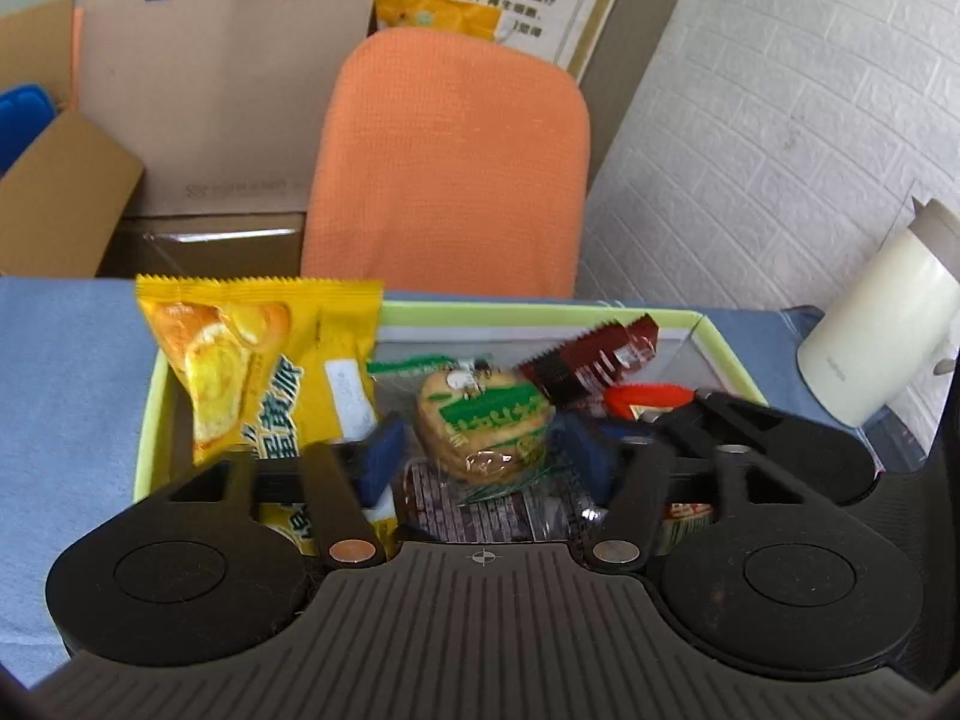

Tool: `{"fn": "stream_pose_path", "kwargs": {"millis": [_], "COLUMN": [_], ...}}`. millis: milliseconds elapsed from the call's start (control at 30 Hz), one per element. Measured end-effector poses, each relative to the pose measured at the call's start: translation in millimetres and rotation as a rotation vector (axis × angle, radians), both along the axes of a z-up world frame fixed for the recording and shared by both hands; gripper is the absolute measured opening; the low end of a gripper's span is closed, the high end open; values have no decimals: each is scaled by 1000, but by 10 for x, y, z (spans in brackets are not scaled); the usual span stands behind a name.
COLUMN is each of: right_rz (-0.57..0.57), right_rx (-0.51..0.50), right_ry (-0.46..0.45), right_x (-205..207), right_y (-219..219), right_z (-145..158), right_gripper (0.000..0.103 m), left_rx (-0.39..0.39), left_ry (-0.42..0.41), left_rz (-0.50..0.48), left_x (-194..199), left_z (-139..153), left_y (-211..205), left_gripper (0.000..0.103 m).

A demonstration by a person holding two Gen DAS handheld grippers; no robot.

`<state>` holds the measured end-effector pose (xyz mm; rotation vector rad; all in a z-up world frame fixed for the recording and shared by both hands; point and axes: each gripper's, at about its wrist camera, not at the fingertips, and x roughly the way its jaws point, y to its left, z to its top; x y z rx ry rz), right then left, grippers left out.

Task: Organize snacks
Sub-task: 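Lift the biscuit into the green box and open the left tool, then move the left tool back toward the remaining snacks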

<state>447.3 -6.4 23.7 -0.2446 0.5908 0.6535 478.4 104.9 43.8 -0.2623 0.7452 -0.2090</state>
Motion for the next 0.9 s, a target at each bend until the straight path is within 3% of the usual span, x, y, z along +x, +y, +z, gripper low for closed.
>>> {"fn": "stream_pose_path", "kwargs": {"millis": [67, 100, 167, 233, 400, 500, 600, 767, 900], "right_rz": [-9, -13, -25, -47, -145, -234, -318, -299, -239], "right_rx": [20, 35, 59, 78, 50, 1, -6, -25, -28], "right_ry": [-52, -74, -122, -165, -137, -31, 85, 65, 61], "right_x": [-155, -258, -497, -766, -1344, -1605, -1813, -1956, -2042], "right_y": [-73, -139, -284, -483, -1051, -1376, -1623, -1510, -1357], "right_z": [129, 191, 353, 473, 351, -22, -382, -587, -588], "right_gripper": [93, 94, 94, 93, 93, 93, 93, 93, 93], "left_rx": [-20, -24, -17, -14, -47, -85, -131, -166, -105], "left_ry": [-35, -70, -140, -190, -239, -198, -105, 43, 45], "left_rz": [1, 7, 25, 35, -4, -32, -30, -39, 0], "left_x": [-127, -237, -467, -731, -1477, -1904, -2232, -2549, -2745], "left_z": [90, 176, 366, 544, 629, 384, 31, -388, -405], "left_y": [30, 35, 31, 40, -8, -115, -232, -379, -368], "left_gripper": [51, 53, 69, 71, 79, 80, 79, 72, 73]}}
